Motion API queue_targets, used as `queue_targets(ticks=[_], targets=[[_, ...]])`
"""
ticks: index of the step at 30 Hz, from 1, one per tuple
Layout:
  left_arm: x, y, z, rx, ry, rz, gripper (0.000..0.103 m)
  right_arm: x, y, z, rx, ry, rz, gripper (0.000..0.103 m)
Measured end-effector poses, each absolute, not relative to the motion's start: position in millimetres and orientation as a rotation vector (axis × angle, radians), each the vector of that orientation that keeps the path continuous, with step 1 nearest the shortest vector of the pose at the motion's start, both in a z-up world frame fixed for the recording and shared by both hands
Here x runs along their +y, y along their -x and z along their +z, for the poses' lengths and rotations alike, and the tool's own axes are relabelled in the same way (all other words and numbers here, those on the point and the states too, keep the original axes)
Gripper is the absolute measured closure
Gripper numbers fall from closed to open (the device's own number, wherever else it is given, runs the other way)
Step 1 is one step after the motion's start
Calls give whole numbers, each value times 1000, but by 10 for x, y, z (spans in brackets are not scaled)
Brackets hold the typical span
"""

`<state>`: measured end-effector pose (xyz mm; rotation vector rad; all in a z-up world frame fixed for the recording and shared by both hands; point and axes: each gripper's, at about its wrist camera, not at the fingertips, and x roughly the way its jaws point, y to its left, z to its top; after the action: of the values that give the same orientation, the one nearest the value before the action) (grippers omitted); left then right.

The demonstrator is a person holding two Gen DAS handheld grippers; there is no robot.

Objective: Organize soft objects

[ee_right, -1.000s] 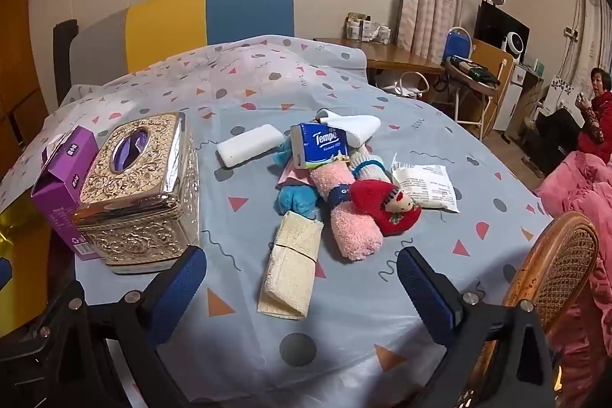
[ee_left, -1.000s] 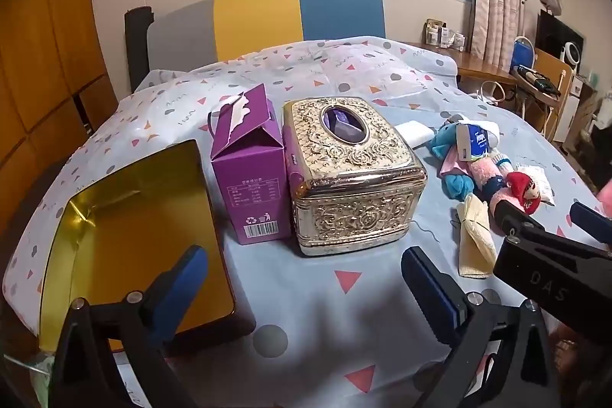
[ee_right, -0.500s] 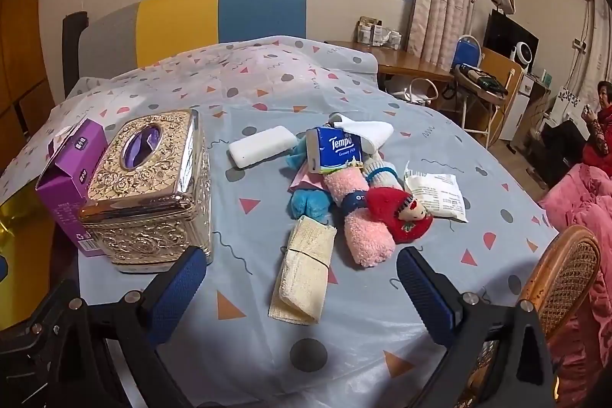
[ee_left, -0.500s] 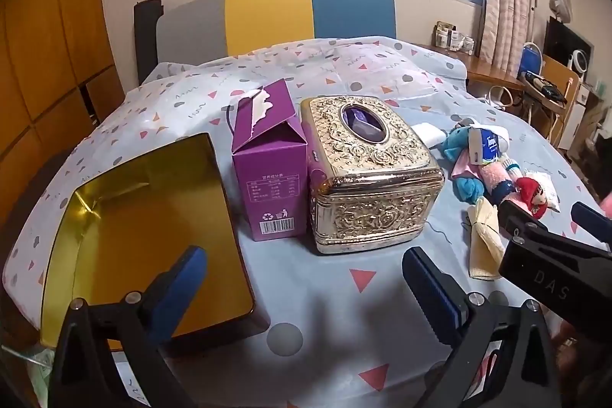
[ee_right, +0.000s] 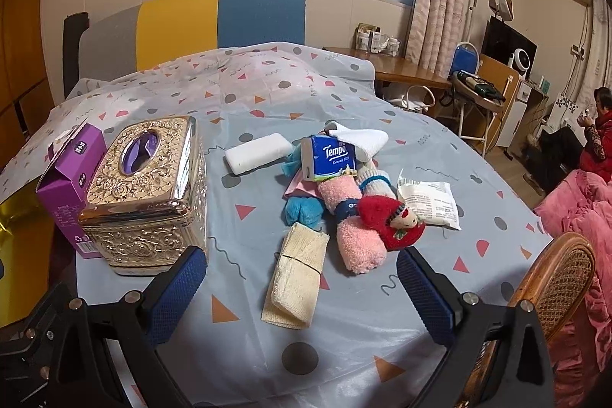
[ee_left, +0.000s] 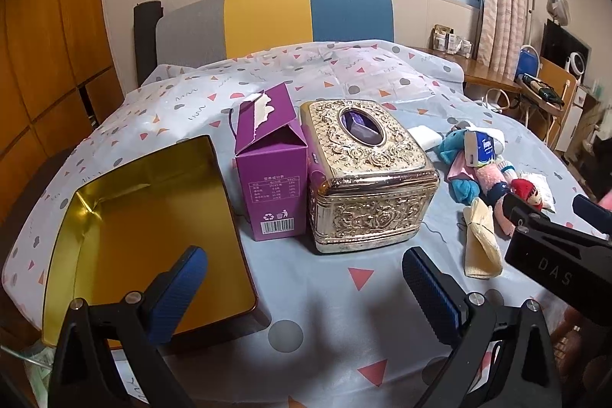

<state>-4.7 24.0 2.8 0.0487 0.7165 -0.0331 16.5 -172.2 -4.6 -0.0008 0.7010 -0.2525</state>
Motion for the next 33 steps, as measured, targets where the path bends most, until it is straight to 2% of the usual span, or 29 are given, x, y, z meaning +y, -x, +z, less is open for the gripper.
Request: queue_targets(ticks=[33], targets=[[94, 39, 19, 729, -83, -72, 0, -2372, -101, 92, 667, -27, -370, 1]])
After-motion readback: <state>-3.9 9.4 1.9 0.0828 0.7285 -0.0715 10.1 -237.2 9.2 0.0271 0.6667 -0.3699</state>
